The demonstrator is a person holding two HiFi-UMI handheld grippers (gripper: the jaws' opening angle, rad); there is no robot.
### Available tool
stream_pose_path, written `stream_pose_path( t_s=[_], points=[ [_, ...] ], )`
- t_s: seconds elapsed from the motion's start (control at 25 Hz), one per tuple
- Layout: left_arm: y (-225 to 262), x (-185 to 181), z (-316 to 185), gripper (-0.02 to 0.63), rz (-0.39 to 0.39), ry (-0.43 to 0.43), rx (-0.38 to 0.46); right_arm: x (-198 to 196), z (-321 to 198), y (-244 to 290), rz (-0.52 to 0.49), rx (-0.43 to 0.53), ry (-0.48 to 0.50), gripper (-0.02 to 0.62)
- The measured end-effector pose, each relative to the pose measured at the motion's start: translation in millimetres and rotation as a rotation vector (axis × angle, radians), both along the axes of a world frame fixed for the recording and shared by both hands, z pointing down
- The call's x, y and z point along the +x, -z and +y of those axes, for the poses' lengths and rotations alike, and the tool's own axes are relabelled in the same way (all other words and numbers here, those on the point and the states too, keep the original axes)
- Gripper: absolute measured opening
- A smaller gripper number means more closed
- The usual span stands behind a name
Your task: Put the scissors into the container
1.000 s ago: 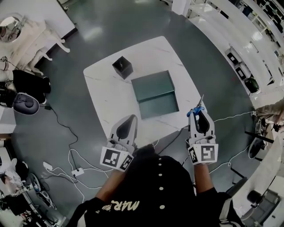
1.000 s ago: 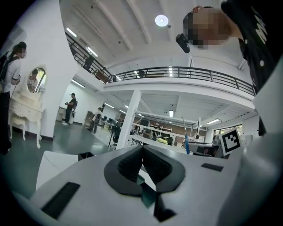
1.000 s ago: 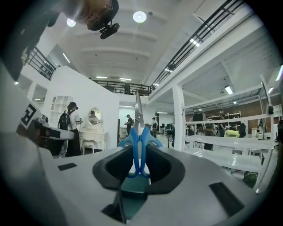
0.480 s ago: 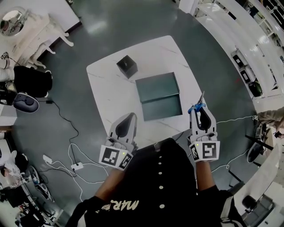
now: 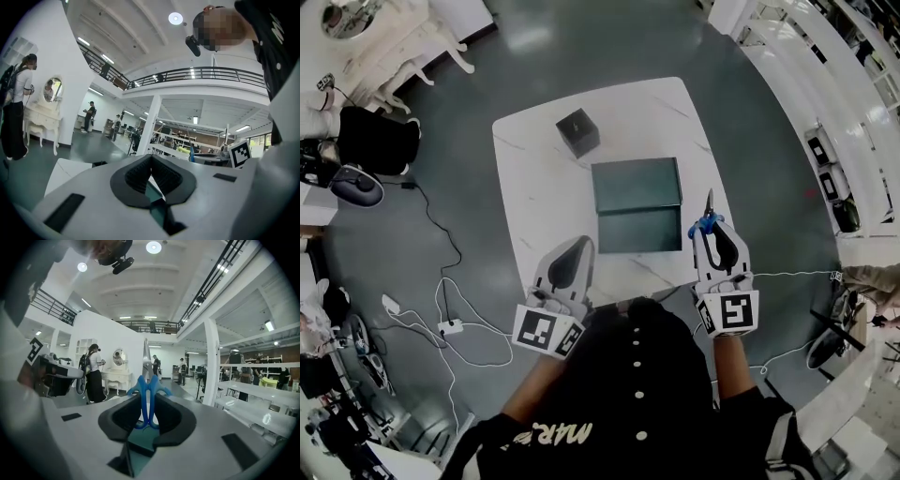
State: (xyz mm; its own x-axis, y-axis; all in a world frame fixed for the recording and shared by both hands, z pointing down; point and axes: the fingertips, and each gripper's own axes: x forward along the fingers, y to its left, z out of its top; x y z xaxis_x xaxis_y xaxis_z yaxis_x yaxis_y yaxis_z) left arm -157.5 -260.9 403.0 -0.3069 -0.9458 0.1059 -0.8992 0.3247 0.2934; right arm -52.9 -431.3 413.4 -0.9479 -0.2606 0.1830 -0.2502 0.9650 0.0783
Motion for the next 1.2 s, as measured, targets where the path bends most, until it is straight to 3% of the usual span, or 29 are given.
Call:
stream_pose_path(
  t_s=[0.36, 0.56, 0.88, 1.2],
  points=[
    [-15.4, 6.9, -4.9, 0.026, 0.022, 0.028, -0.045, -25.2, -6.3, -40.4, 0.122, 0.05, 0.148, 0.103],
    [-26.1, 8.9, -4.6, 0.026, 0.043, 0.045, -0.078, -38.8, -3.6, -87.2, 0.252, 0.095, 0.246, 0.103],
    [-58.4, 4.9, 11.6, 0.026, 0.106, 0.146, -0.137, -53.4, 11.0, -170.1, 0.485, 0.197, 0.432, 0.103],
    [-83.7, 5.7, 30.8, 0.026, 0.154, 0.23, -0.171, -62.3, 32.5, -237.9, 0.664, 0.18, 0.626, 0.103]
  ],
)
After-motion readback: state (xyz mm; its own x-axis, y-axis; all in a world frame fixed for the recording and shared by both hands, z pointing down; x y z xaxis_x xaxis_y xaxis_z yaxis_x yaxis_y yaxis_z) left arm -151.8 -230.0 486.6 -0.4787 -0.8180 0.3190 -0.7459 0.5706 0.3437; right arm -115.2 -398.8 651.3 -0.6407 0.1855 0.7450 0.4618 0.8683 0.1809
